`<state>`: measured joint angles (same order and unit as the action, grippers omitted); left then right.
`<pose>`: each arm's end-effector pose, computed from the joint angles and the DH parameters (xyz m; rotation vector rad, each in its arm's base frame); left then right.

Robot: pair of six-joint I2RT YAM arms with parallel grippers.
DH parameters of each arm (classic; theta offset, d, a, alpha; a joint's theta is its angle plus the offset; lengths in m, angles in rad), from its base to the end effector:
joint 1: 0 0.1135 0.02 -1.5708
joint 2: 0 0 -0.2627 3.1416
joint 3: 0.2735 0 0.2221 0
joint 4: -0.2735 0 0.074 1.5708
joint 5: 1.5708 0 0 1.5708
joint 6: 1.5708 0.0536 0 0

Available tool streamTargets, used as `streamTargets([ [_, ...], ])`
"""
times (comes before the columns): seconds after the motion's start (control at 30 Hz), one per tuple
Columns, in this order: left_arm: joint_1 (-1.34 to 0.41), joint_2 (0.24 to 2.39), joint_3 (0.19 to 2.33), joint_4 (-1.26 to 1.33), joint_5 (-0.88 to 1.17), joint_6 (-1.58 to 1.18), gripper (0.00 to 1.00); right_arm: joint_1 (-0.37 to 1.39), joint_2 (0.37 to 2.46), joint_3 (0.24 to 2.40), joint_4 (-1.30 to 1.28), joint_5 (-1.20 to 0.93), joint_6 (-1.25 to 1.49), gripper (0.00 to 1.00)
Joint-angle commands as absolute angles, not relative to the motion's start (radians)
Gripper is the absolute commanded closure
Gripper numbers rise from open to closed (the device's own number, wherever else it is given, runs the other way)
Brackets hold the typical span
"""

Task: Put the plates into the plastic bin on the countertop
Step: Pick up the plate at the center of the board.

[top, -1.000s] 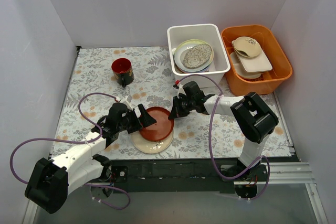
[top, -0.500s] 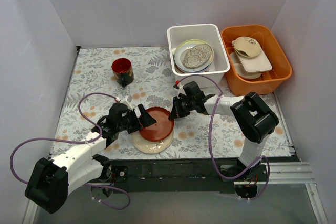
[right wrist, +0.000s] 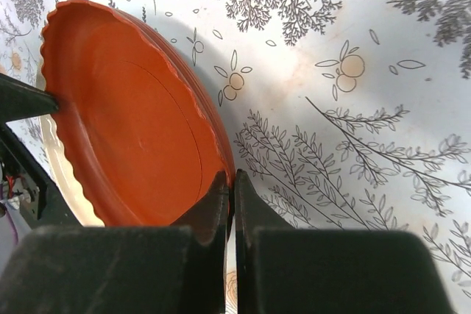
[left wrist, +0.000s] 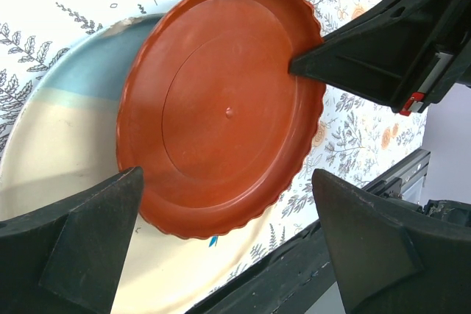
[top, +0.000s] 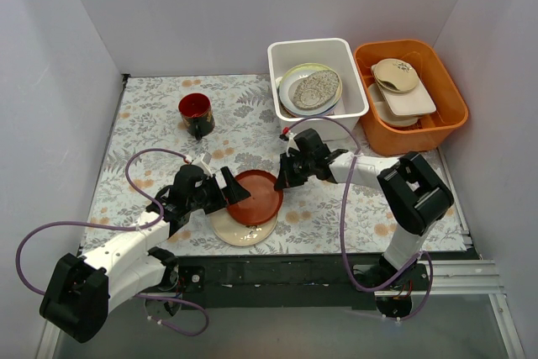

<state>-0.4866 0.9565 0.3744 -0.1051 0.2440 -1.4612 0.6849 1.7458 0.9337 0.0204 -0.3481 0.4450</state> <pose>0.1509 -0.0945 0.1808 -1.0764 2.3510 -1.1877 0.2547 0.2316 0.1698 -0.4795 2.4668 0.9231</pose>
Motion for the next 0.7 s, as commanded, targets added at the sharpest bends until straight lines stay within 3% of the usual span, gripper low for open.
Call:
streamTargets([
  [0.0,-0.488,0.931,0.383,-0.112,0.244,-1.447,0.02,0.686,1.680,0.983,-0.034,-0.287,0.405,0.99],
  [0.67,-0.488,0.827,0.380,-0.132,0.238,-1.434,0.02,0.607,1.554,0.956,-0.095,-0.270,0.374,0.99],
])
